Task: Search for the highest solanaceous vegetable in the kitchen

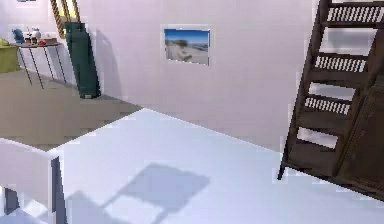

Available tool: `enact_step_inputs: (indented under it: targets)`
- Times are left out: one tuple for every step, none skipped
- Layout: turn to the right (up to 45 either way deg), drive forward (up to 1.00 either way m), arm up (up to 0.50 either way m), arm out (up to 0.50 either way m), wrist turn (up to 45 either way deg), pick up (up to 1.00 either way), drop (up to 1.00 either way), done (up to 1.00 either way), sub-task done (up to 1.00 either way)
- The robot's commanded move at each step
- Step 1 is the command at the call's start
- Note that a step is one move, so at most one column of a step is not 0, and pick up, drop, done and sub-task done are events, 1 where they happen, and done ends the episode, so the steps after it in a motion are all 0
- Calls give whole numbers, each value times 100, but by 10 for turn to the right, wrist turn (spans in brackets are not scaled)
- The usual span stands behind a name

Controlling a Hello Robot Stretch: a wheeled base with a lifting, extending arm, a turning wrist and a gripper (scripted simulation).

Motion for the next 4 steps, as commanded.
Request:
enact_step_inputs:
  targets:
    - [0,100,0,0,0,0,0,0,0]
    - [-210,0,0,0,0,0,0,0,0]
    - [0,5,0,0,0,0,0,0,0]
    - [-330,0,0,0,0,0,0,0,0]
